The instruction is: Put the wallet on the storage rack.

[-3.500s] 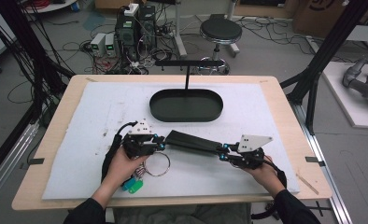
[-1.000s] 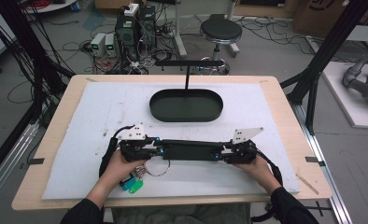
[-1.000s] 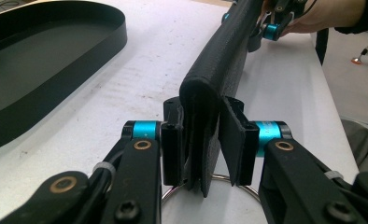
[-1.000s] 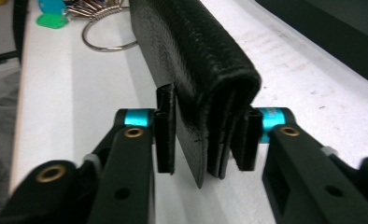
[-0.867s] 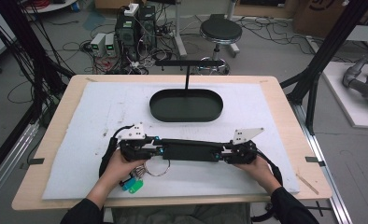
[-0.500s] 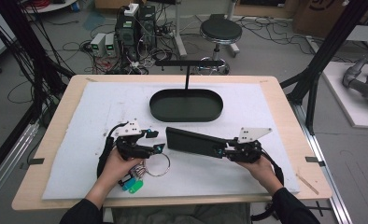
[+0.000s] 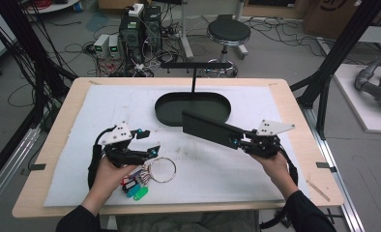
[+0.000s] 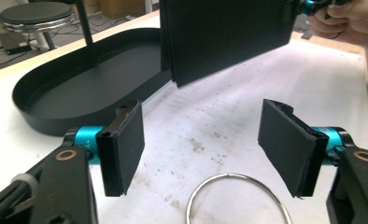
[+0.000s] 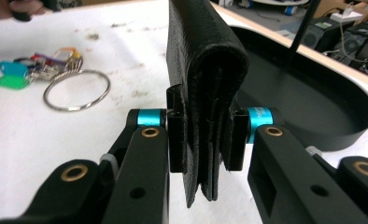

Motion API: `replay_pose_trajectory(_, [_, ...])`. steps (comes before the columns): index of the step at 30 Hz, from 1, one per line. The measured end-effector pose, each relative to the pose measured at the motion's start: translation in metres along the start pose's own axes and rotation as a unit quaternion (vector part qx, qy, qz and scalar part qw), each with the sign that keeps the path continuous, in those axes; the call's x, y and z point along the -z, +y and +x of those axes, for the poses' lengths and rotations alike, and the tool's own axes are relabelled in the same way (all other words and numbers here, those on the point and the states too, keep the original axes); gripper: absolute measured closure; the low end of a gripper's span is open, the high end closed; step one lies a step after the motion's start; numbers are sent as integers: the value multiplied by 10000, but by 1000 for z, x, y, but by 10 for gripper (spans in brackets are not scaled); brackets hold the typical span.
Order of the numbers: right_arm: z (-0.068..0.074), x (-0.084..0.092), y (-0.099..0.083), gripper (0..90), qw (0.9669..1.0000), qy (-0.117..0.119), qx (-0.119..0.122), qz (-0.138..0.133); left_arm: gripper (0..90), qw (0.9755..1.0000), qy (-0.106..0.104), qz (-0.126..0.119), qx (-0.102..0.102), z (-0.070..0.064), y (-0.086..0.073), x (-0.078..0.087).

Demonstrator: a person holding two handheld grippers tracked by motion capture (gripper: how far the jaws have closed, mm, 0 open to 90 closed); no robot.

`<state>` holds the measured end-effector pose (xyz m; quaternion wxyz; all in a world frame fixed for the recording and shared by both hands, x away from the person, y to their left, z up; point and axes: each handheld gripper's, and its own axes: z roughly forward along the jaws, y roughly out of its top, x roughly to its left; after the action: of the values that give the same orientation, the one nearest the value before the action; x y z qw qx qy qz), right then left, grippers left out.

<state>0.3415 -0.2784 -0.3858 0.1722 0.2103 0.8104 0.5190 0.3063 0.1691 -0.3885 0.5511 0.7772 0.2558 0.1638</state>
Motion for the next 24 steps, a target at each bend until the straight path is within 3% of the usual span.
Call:
replay_pose_trajectory(7, [-14, -7, 17, 766, 9998, -129, 8, -125, 289, 9991, 362, -137, 187, -10, -16, 23])
replay_pose_trajectory(10, [-21, -12, 24, 765, 9997, -185, 42, -157, 280, 9985, 515, -90, 134, -15, -22, 29])
replay_pose_trajectory(16, [-31, -26, 37, 765, 9996, -223, 114, -142, 260, 9983, 528, -219, 133, -17, -31, 40])
replay_pose_trajectory(24, [-42, -51, 48, 765, 9995, -255, 133, -104, 260, 9968, 718, -315, 157, -12, -35, 50])
